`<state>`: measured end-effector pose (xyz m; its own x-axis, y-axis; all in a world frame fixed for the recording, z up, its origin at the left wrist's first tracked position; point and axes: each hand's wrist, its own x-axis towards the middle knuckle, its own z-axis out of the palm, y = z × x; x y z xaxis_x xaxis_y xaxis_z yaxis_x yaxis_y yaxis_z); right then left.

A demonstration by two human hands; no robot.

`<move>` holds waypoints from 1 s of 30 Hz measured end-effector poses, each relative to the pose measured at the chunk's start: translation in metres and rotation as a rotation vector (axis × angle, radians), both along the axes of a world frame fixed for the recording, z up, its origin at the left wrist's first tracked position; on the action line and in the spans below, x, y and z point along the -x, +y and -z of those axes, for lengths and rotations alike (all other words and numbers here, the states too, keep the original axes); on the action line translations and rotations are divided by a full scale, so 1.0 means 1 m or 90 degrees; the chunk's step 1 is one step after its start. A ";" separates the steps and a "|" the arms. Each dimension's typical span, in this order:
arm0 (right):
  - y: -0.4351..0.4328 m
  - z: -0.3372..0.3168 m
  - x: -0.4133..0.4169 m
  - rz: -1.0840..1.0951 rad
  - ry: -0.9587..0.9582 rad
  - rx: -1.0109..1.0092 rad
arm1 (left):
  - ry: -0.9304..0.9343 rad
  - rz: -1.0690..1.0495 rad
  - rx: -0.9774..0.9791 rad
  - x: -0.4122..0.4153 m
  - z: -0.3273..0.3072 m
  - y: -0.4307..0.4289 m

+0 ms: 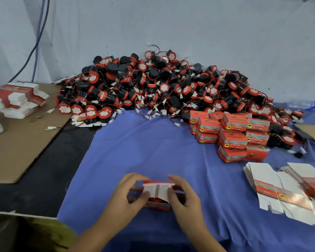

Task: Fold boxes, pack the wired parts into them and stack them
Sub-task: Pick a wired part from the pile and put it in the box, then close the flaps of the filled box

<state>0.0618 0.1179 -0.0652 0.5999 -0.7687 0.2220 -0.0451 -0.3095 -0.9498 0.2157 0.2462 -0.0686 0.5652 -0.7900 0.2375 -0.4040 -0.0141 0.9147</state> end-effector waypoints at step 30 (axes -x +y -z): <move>0.002 0.003 0.022 -0.140 0.066 0.149 | -0.343 0.037 -0.034 0.003 0.009 0.025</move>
